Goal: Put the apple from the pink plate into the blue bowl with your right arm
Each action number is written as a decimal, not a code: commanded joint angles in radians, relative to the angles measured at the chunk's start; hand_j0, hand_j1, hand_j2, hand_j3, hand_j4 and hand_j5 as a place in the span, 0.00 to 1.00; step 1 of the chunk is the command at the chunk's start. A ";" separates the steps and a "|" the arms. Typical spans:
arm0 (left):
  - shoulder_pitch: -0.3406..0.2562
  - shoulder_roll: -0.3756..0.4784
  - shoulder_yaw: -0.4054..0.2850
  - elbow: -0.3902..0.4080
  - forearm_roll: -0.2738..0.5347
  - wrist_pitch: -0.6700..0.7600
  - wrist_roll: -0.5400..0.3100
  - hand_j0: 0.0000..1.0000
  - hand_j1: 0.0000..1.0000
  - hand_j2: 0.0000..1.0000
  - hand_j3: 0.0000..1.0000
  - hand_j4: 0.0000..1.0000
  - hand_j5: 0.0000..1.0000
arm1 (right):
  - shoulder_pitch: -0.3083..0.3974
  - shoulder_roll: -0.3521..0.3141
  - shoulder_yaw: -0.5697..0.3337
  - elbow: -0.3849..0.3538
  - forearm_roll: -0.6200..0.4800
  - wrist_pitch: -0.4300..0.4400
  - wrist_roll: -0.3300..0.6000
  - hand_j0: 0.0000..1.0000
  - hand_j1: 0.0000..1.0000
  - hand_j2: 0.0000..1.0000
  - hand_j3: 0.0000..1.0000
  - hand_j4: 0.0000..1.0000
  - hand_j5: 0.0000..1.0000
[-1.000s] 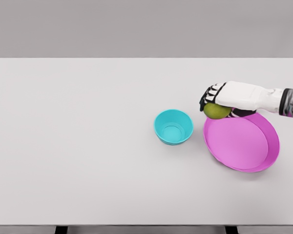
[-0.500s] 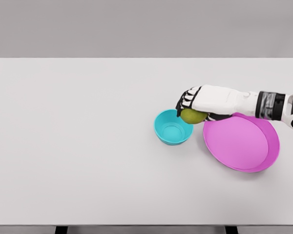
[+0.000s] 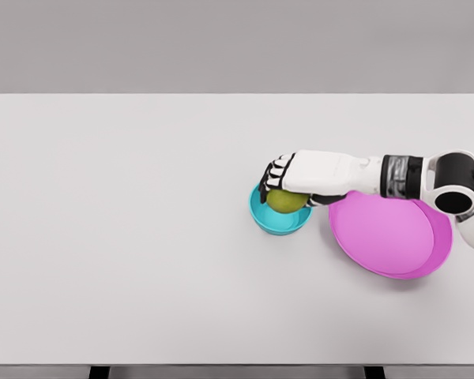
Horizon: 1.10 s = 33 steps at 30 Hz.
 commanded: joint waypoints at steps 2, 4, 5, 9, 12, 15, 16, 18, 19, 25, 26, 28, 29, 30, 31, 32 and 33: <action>0.000 0.000 0.000 0.000 0.000 0.000 0.000 1.00 1.00 1.00 1.00 1.00 1.00 | 0.000 0.000 0.004 0.008 -0.004 0.002 -0.001 1.00 1.00 1.00 1.00 1.00 1.00; 0.000 0.000 0.000 0.000 0.000 0.000 0.000 1.00 1.00 1.00 1.00 1.00 1.00 | 0.000 0.000 0.004 0.008 -0.004 0.002 -0.001 1.00 1.00 1.00 1.00 1.00 1.00; 0.000 0.000 0.000 0.000 0.000 0.000 0.000 1.00 1.00 1.00 1.00 1.00 1.00 | 0.000 0.000 0.006 0.008 -0.004 0.002 -0.001 1.00 1.00 1.00 1.00 1.00 1.00; 0.000 0.000 0.000 0.000 0.000 0.000 0.000 1.00 1.00 1.00 1.00 1.00 1.00 | -0.003 0.000 0.007 0.005 -0.004 0.002 -0.001 1.00 1.00 1.00 1.00 1.00 1.00; 0.000 0.000 0.000 0.000 0.000 0.000 0.000 1.00 1.00 1.00 1.00 1.00 1.00 | -0.029 -0.014 -0.004 -0.001 -0.014 0.002 -0.001 1.00 1.00 1.00 1.00 1.00 1.00; 0.000 0.000 0.000 0.000 0.000 0.000 0.000 1.00 1.00 1.00 1.00 1.00 1.00 | -0.038 -0.043 -0.063 -0.010 -0.021 0.002 -0.001 1.00 1.00 1.00 1.00 1.00 1.00; 0.000 0.000 0.000 0.000 0.000 0.000 0.000 1.00 1.00 1.00 1.00 1.00 1.00 | -0.034 -0.064 -0.093 -0.012 -0.021 0.002 -0.001 1.00 1.00 1.00 1.00 1.00 1.00; 0.000 0.000 0.000 0.000 0.000 0.000 0.000 1.00 1.00 1.00 1.00 1.00 1.00 | -0.025 -0.118 -0.134 -0.010 -0.021 0.002 -0.002 1.00 1.00 1.00 1.00 1.00 1.00; 0.000 0.000 0.000 0.000 0.000 0.000 0.000 1.00 1.00 1.00 1.00 1.00 1.00 | -0.009 -0.155 -0.160 -0.010 -0.026 0.002 -0.002 1.00 1.00 1.00 1.00 1.00 1.00; 0.000 0.000 0.000 0.000 0.000 0.000 0.000 1.00 1.00 1.00 1.00 1.00 1.00 | 0.176 -0.219 -0.404 0.008 -0.054 0.002 0.013 1.00 1.00 1.00 1.00 1.00 1.00; 0.000 0.000 0.000 0.000 0.000 0.000 0.000 1.00 1.00 1.00 1.00 1.00 1.00 | 0.178 -0.218 -0.422 0.021 -0.054 0.002 0.013 1.00 1.00 1.00 1.00 1.00 1.00; 0.000 0.000 0.000 0.000 0.000 0.000 0.000 1.00 1.00 1.00 1.00 1.00 1.00 | 0.173 -0.219 -0.429 0.067 -0.087 0.002 0.013 1.00 1.00 1.00 1.00 1.00 1.00; 0.000 0.000 0.000 0.000 0.000 0.000 0.000 1.00 1.00 1.00 1.00 1.00 1.00 | 0.175 -0.199 -0.439 0.076 -0.100 0.002 0.013 1.00 1.00 1.00 1.00 1.00 1.00; 0.000 0.000 0.000 0.000 0.000 0.000 0.000 1.00 1.00 1.00 1.00 1.00 1.00 | 0.181 -0.118 -0.490 0.091 -0.100 0.002 0.013 1.00 1.00 1.00 1.00 1.00 1.00; 0.000 0.000 0.000 0.000 0.000 0.000 0.000 1.00 1.00 1.00 1.00 1.00 1.00 | 0.198 -0.011 -0.559 0.104 -0.095 0.002 0.013 1.00 1.00 1.00 1.00 1.00 1.00; 0.000 0.000 0.000 0.000 0.000 0.000 0.000 1.00 1.00 1.00 1.00 1.00 1.00 | 0.218 0.043 -0.620 0.104 -0.090 0.002 0.013 1.00 1.00 1.00 1.00 1.00 1.00; 0.000 0.000 0.000 0.000 0.000 0.000 0.000 1.00 1.00 1.00 1.00 1.00 1.00 | 0.229 0.051 -0.633 0.102 -0.089 0.002 0.013 1.00 1.00 1.00 1.00 1.00 1.00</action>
